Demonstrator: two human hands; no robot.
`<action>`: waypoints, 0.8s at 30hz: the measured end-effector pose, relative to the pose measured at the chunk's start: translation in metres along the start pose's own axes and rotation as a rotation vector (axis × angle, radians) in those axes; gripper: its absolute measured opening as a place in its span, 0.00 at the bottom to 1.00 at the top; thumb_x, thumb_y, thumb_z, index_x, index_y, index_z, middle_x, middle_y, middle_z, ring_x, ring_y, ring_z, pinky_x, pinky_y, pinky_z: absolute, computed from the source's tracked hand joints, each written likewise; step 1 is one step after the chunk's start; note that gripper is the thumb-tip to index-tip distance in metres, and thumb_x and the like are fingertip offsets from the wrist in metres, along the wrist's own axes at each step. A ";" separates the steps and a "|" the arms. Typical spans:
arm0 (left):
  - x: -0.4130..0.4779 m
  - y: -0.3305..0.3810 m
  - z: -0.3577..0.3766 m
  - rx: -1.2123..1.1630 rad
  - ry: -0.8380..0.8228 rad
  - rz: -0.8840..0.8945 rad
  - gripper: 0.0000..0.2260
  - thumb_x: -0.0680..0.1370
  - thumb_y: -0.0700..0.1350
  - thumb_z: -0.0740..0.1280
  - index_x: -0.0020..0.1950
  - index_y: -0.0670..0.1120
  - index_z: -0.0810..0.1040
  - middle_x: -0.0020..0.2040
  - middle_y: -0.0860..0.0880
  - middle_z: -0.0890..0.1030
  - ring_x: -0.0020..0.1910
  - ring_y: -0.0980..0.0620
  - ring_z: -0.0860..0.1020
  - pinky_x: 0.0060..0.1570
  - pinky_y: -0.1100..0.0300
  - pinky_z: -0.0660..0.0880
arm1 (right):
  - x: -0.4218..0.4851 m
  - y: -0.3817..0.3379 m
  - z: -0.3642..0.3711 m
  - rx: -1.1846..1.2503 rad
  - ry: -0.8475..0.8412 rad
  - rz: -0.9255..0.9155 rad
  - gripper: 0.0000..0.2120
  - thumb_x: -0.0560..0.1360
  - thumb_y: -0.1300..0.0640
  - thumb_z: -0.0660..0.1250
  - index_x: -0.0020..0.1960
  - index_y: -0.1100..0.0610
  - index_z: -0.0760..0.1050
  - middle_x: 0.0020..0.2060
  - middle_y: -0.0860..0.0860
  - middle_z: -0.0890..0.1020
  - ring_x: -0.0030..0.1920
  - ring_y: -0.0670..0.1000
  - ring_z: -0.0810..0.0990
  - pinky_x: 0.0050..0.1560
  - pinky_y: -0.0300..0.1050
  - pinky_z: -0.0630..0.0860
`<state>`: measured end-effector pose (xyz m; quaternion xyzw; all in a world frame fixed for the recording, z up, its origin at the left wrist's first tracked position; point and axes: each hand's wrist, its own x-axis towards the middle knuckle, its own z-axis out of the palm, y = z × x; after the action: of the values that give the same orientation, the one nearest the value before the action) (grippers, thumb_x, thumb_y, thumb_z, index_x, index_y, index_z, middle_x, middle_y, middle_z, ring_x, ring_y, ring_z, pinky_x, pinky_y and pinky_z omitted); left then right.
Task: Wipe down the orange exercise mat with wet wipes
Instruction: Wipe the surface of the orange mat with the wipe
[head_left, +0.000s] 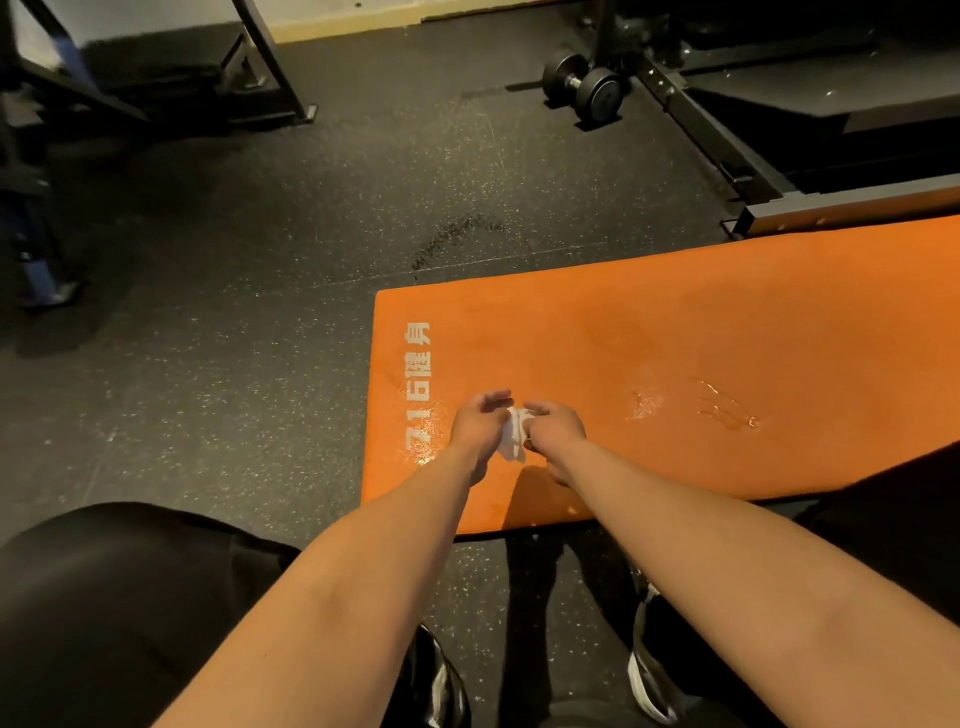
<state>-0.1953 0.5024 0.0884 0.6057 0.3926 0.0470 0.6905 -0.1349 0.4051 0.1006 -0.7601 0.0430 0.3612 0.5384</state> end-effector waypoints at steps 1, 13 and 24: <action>0.001 -0.002 0.001 0.003 0.006 -0.017 0.13 0.83 0.33 0.59 0.62 0.46 0.76 0.64 0.45 0.77 0.61 0.44 0.76 0.57 0.46 0.77 | 0.002 0.000 0.001 -0.003 0.000 0.007 0.19 0.81 0.68 0.61 0.71 0.61 0.74 0.66 0.58 0.76 0.61 0.59 0.77 0.58 0.52 0.76; 0.044 -0.036 -0.004 0.249 -0.002 -0.134 0.17 0.80 0.29 0.60 0.65 0.40 0.78 0.59 0.46 0.81 0.50 0.50 0.76 0.38 0.61 0.72 | 0.065 0.011 0.028 0.284 0.178 0.186 0.21 0.81 0.71 0.54 0.65 0.58 0.79 0.65 0.56 0.76 0.55 0.60 0.78 0.34 0.45 0.77; 0.063 -0.077 -0.050 0.088 0.158 -0.239 0.08 0.82 0.41 0.65 0.56 0.49 0.81 0.37 0.51 0.82 0.37 0.50 0.81 0.47 0.50 0.79 | 0.086 0.034 0.065 -0.125 0.120 0.010 0.09 0.81 0.65 0.63 0.51 0.56 0.80 0.47 0.53 0.79 0.48 0.55 0.77 0.47 0.48 0.73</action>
<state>-0.2136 0.5559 -0.0077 0.5787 0.5167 -0.0056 0.6309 -0.1200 0.4742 0.0117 -0.8123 0.0565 0.3196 0.4846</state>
